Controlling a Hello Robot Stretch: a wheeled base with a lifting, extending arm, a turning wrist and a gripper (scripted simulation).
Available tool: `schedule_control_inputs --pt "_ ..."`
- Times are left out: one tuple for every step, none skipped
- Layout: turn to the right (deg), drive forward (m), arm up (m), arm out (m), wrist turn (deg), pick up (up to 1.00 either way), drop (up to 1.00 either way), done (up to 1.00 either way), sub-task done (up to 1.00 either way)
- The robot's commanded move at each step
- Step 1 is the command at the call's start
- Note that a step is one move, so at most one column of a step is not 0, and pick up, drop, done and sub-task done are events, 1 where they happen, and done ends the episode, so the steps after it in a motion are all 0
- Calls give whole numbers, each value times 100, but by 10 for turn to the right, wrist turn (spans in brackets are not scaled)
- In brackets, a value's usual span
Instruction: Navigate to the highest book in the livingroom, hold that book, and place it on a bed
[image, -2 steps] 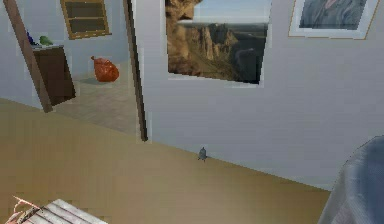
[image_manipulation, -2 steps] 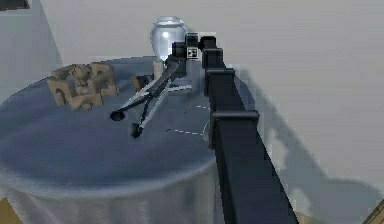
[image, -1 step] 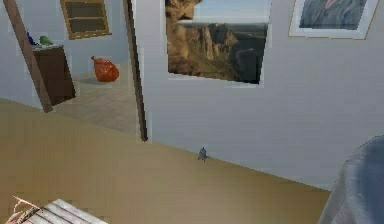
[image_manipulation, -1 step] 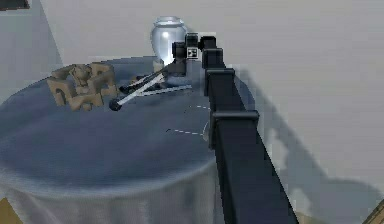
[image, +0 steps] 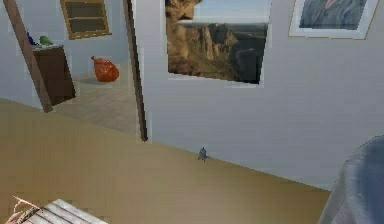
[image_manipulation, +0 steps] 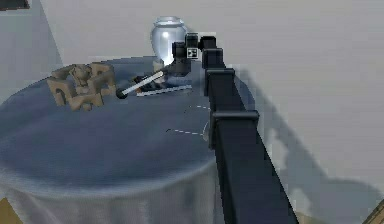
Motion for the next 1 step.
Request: schedule_control_inputs --pt "0 0 -2 0 0 0 0 0 0"
